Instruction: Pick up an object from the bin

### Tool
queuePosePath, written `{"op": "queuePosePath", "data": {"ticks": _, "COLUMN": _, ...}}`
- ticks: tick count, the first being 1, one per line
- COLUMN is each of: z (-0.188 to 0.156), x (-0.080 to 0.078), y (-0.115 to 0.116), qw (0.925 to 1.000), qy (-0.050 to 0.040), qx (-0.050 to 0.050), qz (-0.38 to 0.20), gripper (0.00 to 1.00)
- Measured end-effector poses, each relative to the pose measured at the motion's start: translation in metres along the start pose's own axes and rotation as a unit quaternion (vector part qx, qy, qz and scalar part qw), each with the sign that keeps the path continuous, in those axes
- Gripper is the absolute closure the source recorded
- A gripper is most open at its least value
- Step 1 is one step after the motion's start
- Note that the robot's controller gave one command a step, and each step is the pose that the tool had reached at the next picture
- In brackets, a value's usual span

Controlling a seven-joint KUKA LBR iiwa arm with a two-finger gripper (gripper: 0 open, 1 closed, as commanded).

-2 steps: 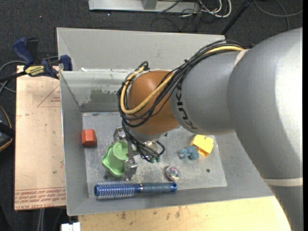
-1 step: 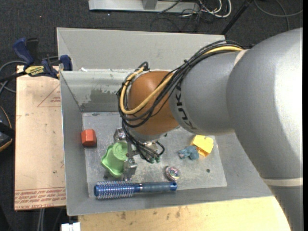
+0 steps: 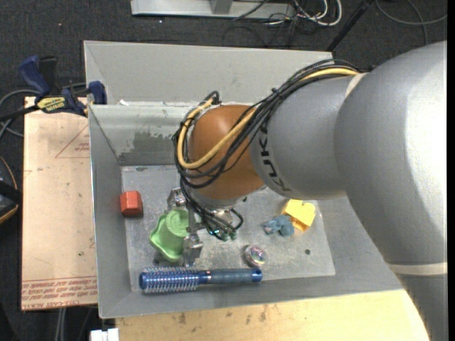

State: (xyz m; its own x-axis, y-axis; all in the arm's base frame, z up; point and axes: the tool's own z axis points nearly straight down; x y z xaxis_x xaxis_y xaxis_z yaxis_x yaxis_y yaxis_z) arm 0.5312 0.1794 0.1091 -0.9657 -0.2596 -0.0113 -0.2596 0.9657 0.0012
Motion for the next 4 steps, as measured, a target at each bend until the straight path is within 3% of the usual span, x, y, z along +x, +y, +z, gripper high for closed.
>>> {"op": "queuePosePath", "data": {"ticks": 1, "z": 0.018, "x": 0.025, "y": -0.021, "qw": 0.9975, "qy": -0.0241, "qx": 0.003, "qz": -0.067, "gripper": 0.0}}
{"op": "queuePosePath", "data": {"ticks": 2, "z": 0.01, "x": 0.006, "y": -0.021, "qw": 0.9971, "qy": -0.0024, "qx": 0.0, "qz": -0.076, "gripper": 0.0}}
{"op": "queuePosePath", "data": {"ticks": 3, "z": 0.001, "x": 0.048, "y": -0.09, "qw": 0.99, "qy": -0.0232, "qx": 0.006, "qz": -0.139, "gripper": 0.0}}
{"op": "queuePosePath", "data": {"ticks": 4, "z": 0.014, "x": 0.074, "y": -0.2, "qw": 0.9967, "qy": -0.0245, "qx": 0.007, "qz": -0.076, "gripper": 0.0}}
